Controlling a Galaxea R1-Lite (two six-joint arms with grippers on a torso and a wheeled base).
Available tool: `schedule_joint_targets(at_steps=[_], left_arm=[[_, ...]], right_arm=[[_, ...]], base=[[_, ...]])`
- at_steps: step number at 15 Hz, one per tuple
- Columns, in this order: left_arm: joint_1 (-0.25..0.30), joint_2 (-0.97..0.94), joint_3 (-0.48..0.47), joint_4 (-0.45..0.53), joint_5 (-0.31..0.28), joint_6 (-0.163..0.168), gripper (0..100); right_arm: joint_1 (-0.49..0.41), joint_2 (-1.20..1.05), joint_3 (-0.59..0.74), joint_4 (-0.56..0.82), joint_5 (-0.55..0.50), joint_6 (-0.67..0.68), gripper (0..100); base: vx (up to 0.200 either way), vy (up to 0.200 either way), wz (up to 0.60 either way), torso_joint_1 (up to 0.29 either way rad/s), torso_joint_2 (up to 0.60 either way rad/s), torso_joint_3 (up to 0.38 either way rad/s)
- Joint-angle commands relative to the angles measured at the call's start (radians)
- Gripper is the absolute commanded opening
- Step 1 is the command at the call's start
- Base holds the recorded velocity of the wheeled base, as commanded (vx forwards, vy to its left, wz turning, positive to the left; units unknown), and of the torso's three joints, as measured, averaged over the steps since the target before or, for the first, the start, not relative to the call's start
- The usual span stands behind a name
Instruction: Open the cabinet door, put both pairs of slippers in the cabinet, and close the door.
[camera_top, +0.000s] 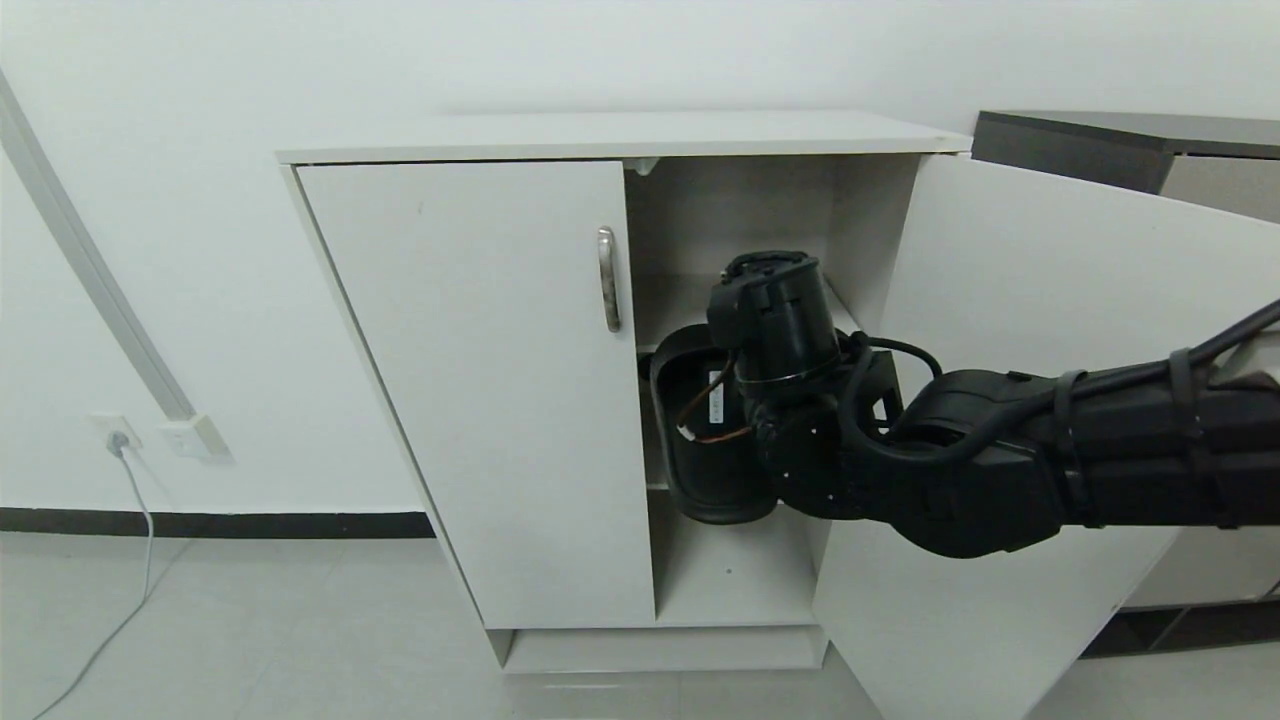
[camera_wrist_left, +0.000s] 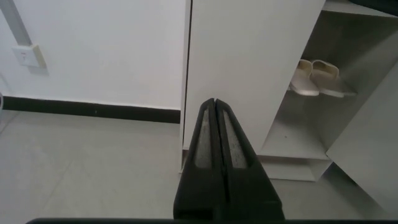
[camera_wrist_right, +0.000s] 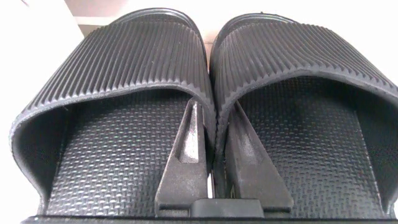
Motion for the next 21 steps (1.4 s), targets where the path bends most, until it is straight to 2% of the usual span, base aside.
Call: schedule_joint_targets(at_steps=[1,9,12,14,19,21], left_arm=[[0.000,0.000,0.000,0.001,0.000,0.000,0],[0.000,0.000,0.000,-0.001,0.000,0.001,0],[0.000,0.000,0.000,-0.001,0.000,0.000,0],[0.000,0.000,0.000,-0.001,0.001,0.000,0],[0.000,0.000,0.000,-0.001,0.001,0.000,0],[0.000,0.000,0.000,-0.001,0.000,0.001,0]], right_arm=[[-0.004,-0.001,0.001,0.000,0.000,-0.001,0],[-0.019,0.021,0.009,-0.022,0.000,-0.032,0],[-0.039,0.064,-0.022,-0.092,0.025,-0.073,0],[-0.042,0.065,-0.023,-0.117,0.086,-0.088,0],[-0.084,0.107,-0.095,-0.109,0.108,-0.105,0],[-0.116,0.154,-0.176,-0.075,0.111,-0.107,0]], base=[[0.200,0.000,0.00,0.002,0.00,0.002],[0.200,0.000,0.00,0.003,0.00,0.005],[0.000,0.000,0.00,0.000,0.00,0.000],[0.000,0.000,0.00,0.000,0.00,0.000],[0.000,0.000,0.00,0.000,0.00,0.000],[0.000,0.000,0.00,0.000,0.00,0.000]])
